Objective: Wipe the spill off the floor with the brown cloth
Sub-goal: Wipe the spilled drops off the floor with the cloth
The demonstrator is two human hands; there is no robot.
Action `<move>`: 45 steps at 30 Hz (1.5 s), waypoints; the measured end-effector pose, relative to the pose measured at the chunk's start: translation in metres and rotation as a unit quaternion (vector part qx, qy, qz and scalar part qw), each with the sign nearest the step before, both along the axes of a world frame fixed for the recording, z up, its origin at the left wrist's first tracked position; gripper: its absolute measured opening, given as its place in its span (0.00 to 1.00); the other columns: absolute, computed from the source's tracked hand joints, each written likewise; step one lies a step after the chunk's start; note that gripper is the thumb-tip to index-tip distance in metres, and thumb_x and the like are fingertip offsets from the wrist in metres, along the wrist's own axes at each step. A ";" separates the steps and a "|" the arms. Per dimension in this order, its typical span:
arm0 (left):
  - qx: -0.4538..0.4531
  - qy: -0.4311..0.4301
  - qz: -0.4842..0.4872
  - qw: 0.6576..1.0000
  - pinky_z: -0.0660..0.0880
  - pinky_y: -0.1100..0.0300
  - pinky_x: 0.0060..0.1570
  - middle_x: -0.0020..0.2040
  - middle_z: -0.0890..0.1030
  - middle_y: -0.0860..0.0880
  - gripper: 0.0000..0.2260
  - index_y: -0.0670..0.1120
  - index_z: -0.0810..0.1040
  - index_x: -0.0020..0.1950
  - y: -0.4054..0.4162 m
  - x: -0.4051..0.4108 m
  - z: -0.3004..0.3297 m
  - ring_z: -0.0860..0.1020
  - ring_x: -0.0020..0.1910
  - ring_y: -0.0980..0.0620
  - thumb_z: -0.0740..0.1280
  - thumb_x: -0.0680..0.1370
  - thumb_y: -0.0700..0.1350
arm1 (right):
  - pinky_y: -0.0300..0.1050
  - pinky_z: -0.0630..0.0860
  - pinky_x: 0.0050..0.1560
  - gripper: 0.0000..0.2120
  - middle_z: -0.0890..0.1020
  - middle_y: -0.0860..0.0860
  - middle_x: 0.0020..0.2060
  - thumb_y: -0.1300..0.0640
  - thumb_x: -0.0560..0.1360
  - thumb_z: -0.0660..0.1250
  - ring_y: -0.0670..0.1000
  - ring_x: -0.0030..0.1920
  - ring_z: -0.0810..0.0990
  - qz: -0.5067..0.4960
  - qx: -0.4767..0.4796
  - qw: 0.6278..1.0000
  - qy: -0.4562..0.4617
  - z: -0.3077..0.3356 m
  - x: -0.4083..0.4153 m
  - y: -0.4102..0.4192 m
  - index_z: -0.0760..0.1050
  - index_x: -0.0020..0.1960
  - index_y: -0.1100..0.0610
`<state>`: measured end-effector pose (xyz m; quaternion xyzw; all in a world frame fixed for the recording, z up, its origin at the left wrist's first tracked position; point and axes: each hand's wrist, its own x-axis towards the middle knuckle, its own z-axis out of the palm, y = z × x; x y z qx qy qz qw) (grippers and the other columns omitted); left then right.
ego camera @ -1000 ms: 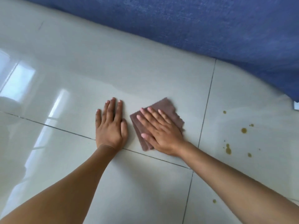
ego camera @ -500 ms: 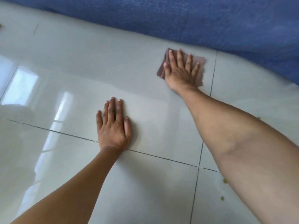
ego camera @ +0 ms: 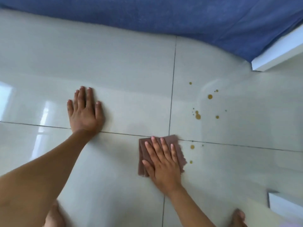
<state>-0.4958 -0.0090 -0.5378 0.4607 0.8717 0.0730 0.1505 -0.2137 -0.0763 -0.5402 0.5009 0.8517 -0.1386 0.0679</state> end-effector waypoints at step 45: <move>0.020 0.033 -0.119 0.992 0.48 0.47 0.77 0.80 0.54 0.46 0.28 0.47 0.53 0.79 0.032 0.091 -0.010 0.52 0.79 0.47 0.45 0.80 0.54 | 0.73 0.47 0.71 0.27 0.56 0.47 0.78 0.41 0.79 0.49 0.55 0.79 0.51 -0.026 0.007 0.999 0.023 0.002 -0.009 0.114 0.55 0.77 0.44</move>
